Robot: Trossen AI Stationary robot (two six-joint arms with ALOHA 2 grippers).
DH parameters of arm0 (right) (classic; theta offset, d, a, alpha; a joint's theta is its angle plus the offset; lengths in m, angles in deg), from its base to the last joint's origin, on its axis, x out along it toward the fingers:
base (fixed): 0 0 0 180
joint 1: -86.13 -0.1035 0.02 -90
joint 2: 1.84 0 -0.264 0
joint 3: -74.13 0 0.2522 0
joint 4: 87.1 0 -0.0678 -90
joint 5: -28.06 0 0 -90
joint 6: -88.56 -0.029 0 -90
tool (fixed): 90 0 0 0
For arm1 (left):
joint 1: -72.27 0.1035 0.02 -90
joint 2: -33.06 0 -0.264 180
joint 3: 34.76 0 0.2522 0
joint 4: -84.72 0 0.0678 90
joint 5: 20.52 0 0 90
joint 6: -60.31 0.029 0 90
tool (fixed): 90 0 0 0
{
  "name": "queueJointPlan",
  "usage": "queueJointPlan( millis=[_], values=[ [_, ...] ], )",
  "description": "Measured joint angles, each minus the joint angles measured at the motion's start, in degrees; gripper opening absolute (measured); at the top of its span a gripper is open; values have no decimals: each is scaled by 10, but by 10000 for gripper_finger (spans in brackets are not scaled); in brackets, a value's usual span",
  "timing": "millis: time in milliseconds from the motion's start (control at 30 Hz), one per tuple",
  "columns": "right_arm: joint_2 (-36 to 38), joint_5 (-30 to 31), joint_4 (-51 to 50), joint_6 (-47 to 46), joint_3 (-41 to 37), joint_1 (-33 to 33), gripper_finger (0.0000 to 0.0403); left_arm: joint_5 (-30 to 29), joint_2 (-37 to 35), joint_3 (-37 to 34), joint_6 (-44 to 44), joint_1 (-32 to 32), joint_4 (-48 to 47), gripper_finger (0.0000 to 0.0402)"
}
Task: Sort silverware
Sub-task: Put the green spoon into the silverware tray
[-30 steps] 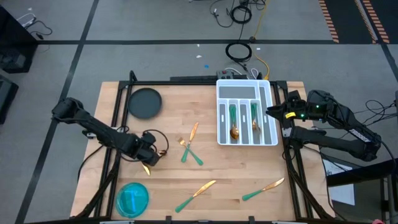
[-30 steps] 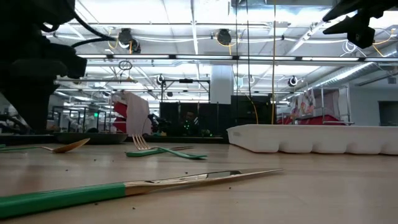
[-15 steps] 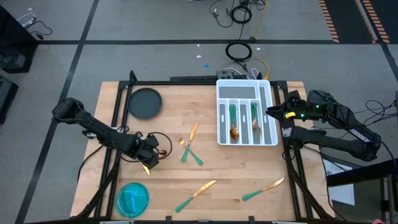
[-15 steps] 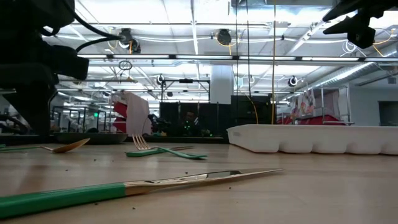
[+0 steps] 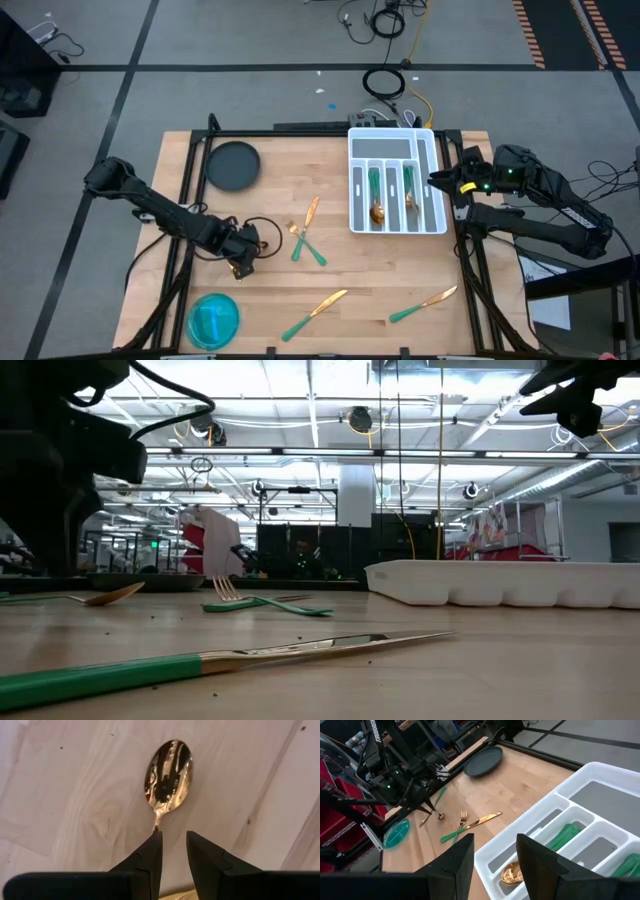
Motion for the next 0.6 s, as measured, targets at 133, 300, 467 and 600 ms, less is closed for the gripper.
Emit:
queueJointPlan(
  millis=[133, 300, 467, 600],
  values=[
    [0, 0, -2, 7, 0, 0, 141, -3, 0, 0, -1, 0, -18, 96],
    [0, 0, -2, 9, 0, 0, 141, -8, 0, -9, -2, 0, -14, 96],
    [0, 0, -2, 9, 0, 0, 141, -8, 0, -31, -3, 0, 20, 96],
    [0, 0, -2, 0, 0, 0, 141, -19, 0, -50, -3, 2, 28, 96]
  ],
)
